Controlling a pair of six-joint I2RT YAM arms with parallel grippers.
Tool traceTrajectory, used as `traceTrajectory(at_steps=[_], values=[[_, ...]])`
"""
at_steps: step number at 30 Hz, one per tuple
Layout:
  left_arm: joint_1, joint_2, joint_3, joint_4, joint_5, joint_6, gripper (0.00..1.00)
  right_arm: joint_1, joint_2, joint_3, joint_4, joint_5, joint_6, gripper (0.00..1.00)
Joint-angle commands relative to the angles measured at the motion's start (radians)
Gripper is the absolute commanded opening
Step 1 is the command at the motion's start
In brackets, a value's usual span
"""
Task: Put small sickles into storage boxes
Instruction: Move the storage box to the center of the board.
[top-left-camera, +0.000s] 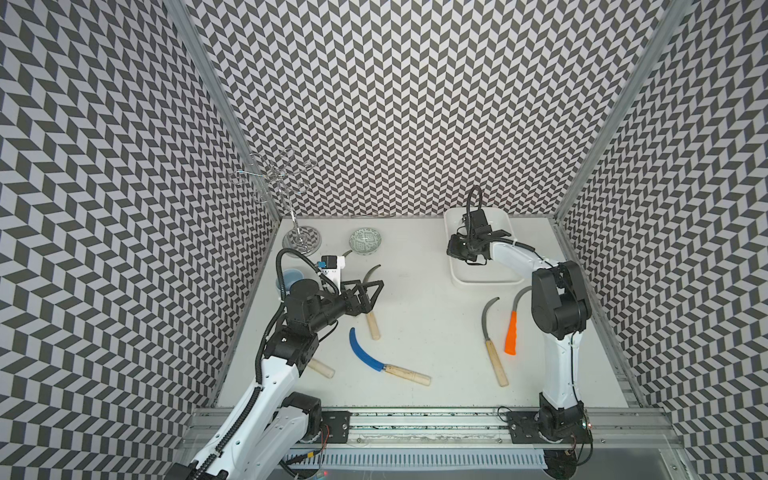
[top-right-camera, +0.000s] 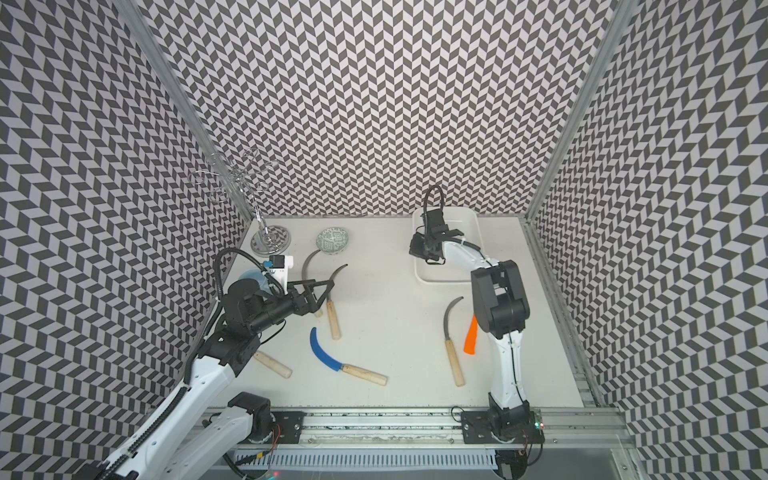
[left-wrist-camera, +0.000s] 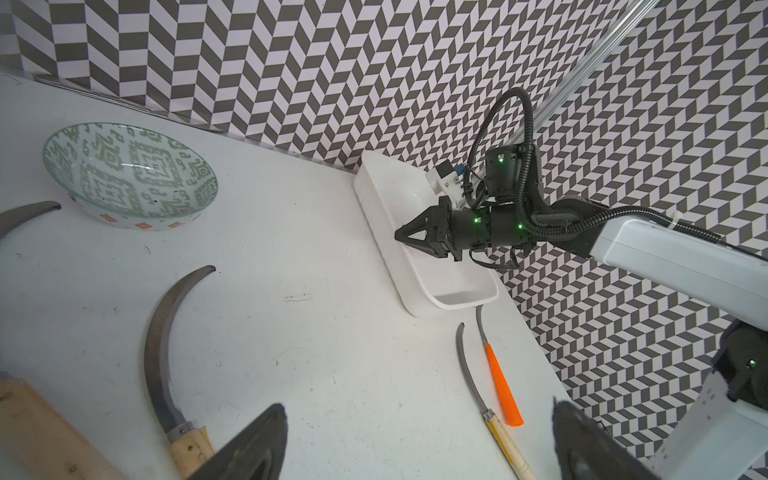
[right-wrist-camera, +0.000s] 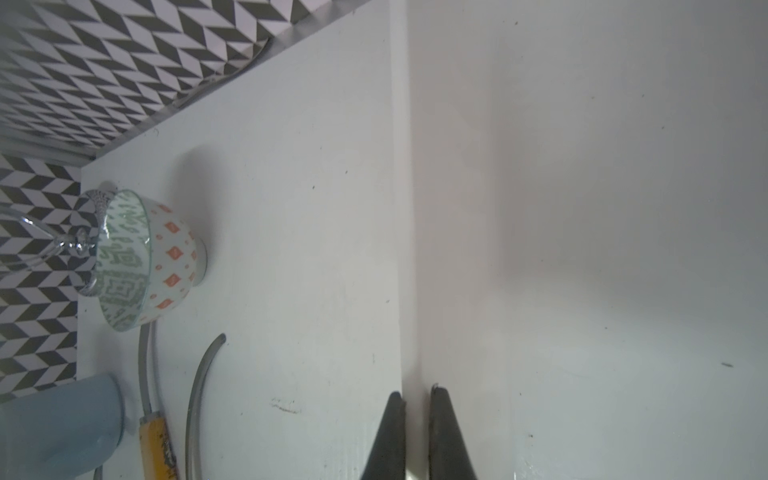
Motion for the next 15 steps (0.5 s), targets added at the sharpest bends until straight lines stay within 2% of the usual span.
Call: traceTrajectory(at_steps=[1, 10, 15], values=[[0.012, -0.008, -0.009, 0.032, 0.02, -0.008, 1.0, 0.047, -0.071, -0.051, -0.013, -0.009, 0.063, 0.0], [0.018, -0.03, -0.007, 0.022, 0.017, -0.005, 0.99, 0.16, -0.202, -0.175, 0.06, -0.021, 0.177, 0.0], [0.019, -0.045, -0.007, 0.014, 0.011, -0.001, 1.0, 0.244, -0.198, -0.157, 0.059, -0.005, 0.197, 0.0]])
